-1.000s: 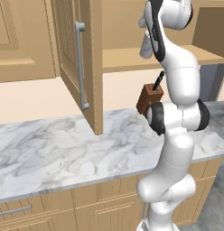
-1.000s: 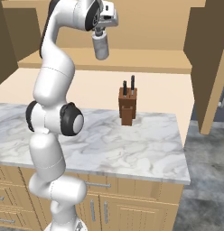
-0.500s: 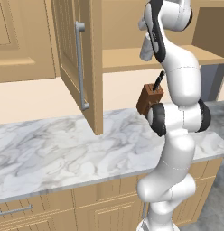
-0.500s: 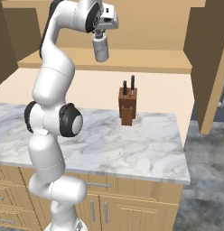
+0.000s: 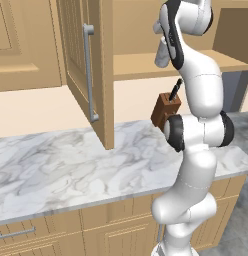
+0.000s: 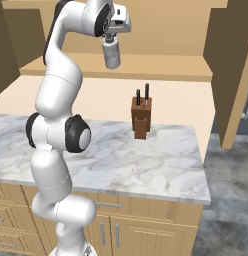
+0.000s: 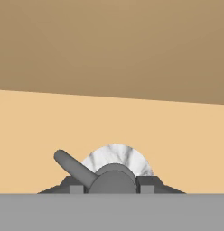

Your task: Pick up the dish brush and soap dispenser from the sink, and place them back in the cabinet, and close the cabinet doors.

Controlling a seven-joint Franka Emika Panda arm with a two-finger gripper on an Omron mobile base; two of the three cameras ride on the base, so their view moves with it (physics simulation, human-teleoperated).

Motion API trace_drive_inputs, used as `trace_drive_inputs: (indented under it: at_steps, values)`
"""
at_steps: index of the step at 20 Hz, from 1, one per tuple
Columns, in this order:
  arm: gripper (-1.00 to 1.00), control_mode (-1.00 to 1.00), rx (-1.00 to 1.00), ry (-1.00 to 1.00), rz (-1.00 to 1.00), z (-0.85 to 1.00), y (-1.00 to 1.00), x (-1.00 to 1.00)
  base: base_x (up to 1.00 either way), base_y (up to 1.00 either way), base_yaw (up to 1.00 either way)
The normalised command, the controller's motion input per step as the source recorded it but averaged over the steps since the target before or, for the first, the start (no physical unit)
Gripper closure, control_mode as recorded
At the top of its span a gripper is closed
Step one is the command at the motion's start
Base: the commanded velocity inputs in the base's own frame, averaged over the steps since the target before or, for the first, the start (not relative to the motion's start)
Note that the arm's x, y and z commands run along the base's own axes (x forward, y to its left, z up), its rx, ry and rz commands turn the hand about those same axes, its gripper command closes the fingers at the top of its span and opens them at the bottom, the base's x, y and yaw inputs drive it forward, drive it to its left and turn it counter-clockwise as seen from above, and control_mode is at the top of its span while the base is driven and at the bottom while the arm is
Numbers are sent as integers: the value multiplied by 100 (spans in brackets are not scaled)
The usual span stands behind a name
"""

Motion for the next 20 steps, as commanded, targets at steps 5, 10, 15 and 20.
trace_drive_inputs:
  at_steps: [5, 10, 15, 20]
  values:
    - [100, -100, 0, 0, 0, -10, 0, 0, 0, 0, 0]
    - [100, -100, 0, 0, 0, -8, 0, 0, 0, 0, 0]
    - [-100, -100, 0, 0, 0, 0, 0, 0, 0, 0, 0]
    - [-100, -100, 0, 0, 0, -1, 0, 0, 0, 0, 0]
